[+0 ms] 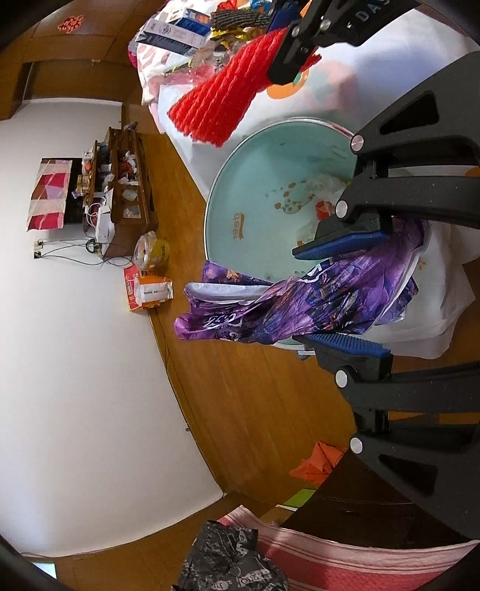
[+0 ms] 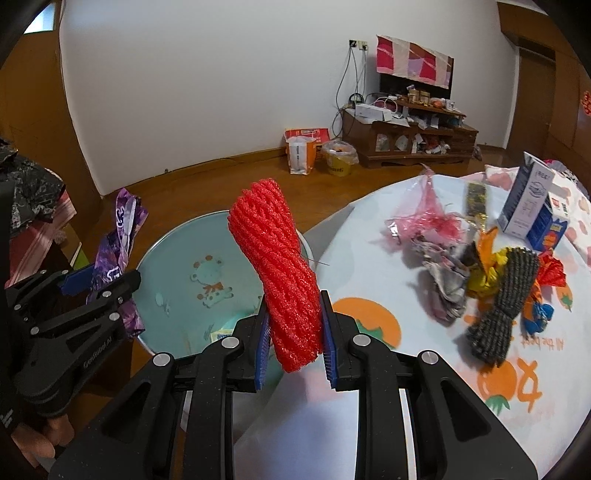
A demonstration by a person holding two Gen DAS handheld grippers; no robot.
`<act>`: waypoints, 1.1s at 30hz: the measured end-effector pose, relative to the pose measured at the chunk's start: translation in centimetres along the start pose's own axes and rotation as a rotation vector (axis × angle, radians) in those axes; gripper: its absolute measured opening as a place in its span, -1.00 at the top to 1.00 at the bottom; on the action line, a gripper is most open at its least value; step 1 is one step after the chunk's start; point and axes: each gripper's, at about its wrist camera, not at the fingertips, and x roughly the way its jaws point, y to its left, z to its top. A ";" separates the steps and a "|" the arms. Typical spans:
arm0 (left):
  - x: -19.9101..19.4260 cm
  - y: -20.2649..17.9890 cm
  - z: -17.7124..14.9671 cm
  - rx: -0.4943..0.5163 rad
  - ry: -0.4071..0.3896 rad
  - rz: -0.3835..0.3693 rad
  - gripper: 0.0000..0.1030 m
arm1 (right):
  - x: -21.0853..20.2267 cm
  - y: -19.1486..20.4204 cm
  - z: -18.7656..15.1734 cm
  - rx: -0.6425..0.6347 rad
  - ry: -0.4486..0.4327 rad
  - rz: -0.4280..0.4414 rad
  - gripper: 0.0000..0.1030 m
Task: Collect trash
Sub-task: 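Open both tools over the teal bin to drop the wrapper and red mesh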
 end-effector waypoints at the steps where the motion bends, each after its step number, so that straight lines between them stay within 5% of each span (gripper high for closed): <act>1: 0.1 0.0 -0.1 0.003 0.001 -0.001 0.24 | 0.3 0.1 0.1 0.001 0.003 -0.001 0.52; 17: 3.5 -0.8 0.6 0.074 0.055 0.009 0.20 | 4.8 1.0 1.5 -0.001 0.072 0.010 0.46; 20: 4.0 -0.9 0.6 0.083 0.067 0.026 0.03 | 5.4 1.0 1.6 -0.004 0.085 0.032 0.26; 29: 3.9 -0.3 0.2 0.041 0.074 0.067 -0.40 | 4.8 -0.1 1.7 0.042 0.087 0.070 0.05; 33: 3.1 0.2 -0.1 -0.018 0.068 0.097 -0.63 | 3.1 -1.0 2.0 0.070 0.044 0.057 -0.46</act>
